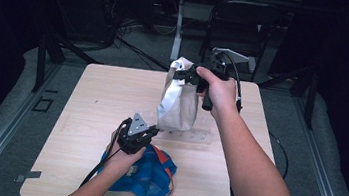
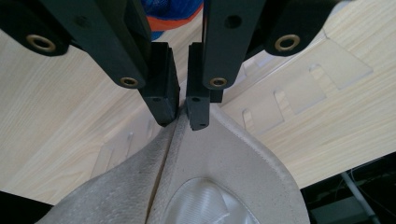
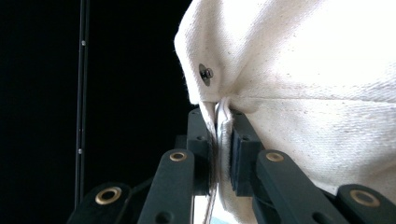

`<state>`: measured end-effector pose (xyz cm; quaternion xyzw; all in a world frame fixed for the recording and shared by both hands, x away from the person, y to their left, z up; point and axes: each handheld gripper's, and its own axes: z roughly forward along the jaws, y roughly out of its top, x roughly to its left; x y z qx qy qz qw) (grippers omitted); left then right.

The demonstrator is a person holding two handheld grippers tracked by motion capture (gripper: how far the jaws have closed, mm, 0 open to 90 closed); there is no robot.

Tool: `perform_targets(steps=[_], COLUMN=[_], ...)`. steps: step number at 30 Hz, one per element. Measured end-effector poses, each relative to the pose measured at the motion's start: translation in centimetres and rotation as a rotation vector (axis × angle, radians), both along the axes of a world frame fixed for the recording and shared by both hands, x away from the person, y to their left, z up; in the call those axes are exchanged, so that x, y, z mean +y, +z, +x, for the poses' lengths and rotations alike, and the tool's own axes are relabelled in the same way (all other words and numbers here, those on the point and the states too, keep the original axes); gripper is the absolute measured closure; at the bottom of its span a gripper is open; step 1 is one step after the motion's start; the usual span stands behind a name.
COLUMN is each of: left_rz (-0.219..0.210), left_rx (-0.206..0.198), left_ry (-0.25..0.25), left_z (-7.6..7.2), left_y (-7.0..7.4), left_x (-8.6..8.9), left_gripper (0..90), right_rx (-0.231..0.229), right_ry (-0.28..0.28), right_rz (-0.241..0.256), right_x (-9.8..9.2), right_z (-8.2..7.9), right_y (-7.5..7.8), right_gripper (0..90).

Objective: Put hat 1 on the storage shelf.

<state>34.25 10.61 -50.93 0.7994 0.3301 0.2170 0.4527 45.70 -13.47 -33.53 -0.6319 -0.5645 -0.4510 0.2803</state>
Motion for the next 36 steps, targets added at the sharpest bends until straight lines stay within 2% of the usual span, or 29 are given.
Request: perform_targets(steps=[10,16,20,23,25,29,30,33,34,36], left_rz=[-0.017,-0.059,-0.102,-0.106,-0.127,-0.141,-0.136,-0.085,-0.083,-0.094], left_rx=[0.019,0.044,0.077,0.090,0.098,0.126,0.125,0.145,0.136,0.145], left_ry=[0.032,0.060,0.070,0.070,0.078,0.080,0.084,0.078,0.074,0.079], left_z=[-0.4,-0.4,-0.4,-0.4,-0.4,-0.2,-0.2,-0.1,-0.1,-0.1], left_y=[-0.8,-1.5,-2.2,-2.5,-2.7,-3.0,-3.1,-3.7,-3.8,-3.8], left_x=[1.0,1.4,1.8,1.9,2.1,2.4,2.4,1.9,1.9,1.9], left_gripper=[84.9,85.0,85.1,85.3,85.3,85.2,85.2,85.3,85.4,85.4], right_rx=[0.006,0.007,0.018,0.018,0.019,0.023,0.025,0.029,0.032,0.036], right_ry=[0.036,0.042,0.049,0.061,0.056,0.065,0.066,0.065,0.063,0.056], right_rz=[-0.009,-0.029,-0.043,-0.060,-0.066,-0.081,-0.080,-0.102,-0.114,-0.112], right_x=[1.2,1.6,1.8,1.9,2.0,2.1,2.1,2.1,2.1,1.7], right_z=[0.0,0.0,0.0,0.1,0.1,0.1,0.1,0.2,0.2,0.3], right_y=[-0.5,-0.9,-1.4,-1.8,-2.0,-2.5,-2.6,-2.9,-3.1,-3.5], right_gripper=[81.8,81.8,81.8,81.8,81.9,81.8,81.9,81.8,81.9,81.9])
